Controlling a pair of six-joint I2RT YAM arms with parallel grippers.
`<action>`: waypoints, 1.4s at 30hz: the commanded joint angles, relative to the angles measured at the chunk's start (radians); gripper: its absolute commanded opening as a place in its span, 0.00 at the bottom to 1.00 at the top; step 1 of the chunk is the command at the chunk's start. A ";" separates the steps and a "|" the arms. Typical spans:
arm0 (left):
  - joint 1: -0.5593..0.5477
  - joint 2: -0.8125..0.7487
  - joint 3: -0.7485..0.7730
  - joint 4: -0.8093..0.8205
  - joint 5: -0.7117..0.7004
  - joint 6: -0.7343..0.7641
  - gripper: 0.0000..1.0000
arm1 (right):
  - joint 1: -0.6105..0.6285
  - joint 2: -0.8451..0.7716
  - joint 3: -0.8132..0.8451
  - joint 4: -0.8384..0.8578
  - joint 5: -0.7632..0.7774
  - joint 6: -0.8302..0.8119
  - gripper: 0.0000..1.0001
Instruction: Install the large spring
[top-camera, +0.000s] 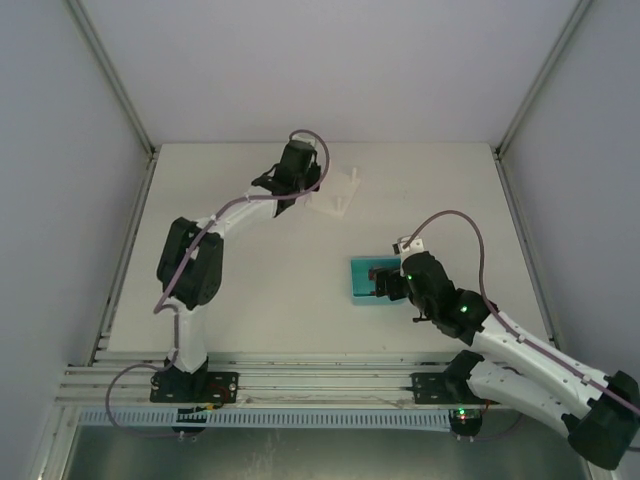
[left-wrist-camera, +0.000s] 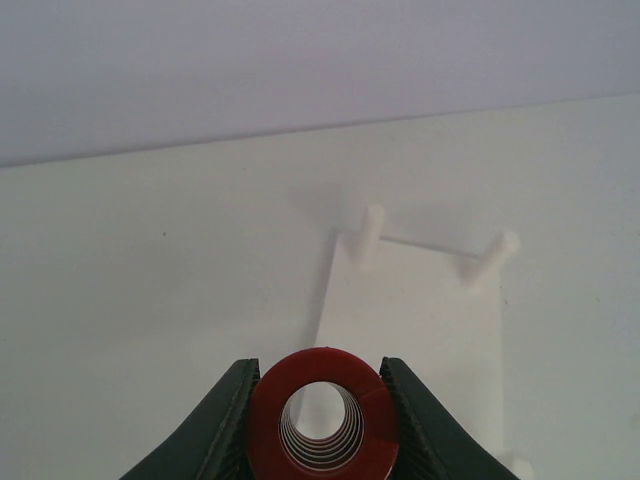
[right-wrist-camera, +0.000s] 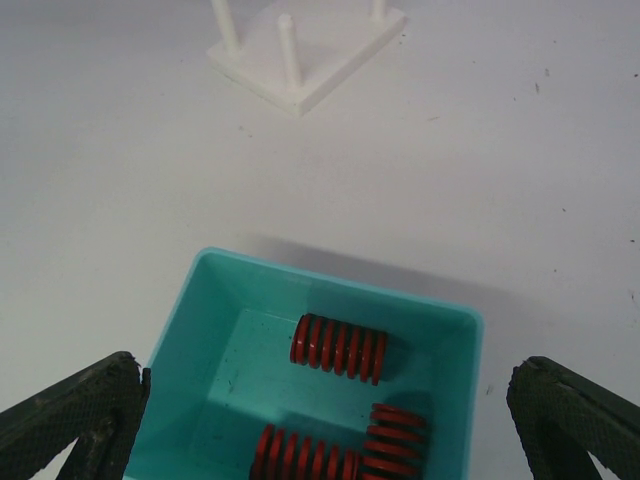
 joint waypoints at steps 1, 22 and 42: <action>0.036 0.095 0.161 0.016 0.061 0.021 0.00 | -0.004 -0.008 -0.014 0.024 -0.007 0.012 0.99; 0.052 0.504 0.651 -0.004 0.167 0.046 0.00 | -0.007 -0.030 -0.048 0.052 0.024 0.000 0.99; 0.058 0.590 0.706 0.024 0.174 0.058 0.00 | -0.006 -0.050 -0.053 0.048 0.036 0.002 0.99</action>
